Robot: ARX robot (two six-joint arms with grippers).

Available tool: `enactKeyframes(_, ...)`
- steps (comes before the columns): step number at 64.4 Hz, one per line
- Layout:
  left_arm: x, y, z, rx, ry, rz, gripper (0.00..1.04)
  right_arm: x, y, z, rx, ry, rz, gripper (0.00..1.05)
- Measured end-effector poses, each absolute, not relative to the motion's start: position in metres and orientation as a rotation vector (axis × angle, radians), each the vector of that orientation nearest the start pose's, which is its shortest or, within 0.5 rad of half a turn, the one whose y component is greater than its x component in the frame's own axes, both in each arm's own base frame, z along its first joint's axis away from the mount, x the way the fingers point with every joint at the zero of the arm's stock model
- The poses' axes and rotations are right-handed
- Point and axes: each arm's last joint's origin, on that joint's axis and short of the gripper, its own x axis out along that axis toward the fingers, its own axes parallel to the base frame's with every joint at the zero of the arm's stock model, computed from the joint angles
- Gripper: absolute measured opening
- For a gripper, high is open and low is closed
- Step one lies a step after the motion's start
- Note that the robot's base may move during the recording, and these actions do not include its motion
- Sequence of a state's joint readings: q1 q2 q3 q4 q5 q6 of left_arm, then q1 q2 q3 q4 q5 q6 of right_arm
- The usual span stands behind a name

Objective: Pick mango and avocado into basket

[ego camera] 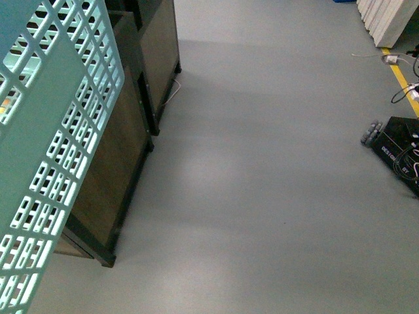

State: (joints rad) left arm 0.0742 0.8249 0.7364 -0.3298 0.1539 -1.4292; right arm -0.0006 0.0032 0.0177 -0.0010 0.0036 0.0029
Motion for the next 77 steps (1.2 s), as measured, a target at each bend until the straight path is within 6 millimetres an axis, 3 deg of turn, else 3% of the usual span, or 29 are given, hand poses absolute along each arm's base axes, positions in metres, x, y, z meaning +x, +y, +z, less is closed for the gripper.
enactKeyframes(77, 0.1781, 0.0088, 0.2964, -1.454, 0.402, 0.232, 0.15, 0.0968, -0.0001, 0.1690, 0.002, -0.013, -0.002, 0.96)
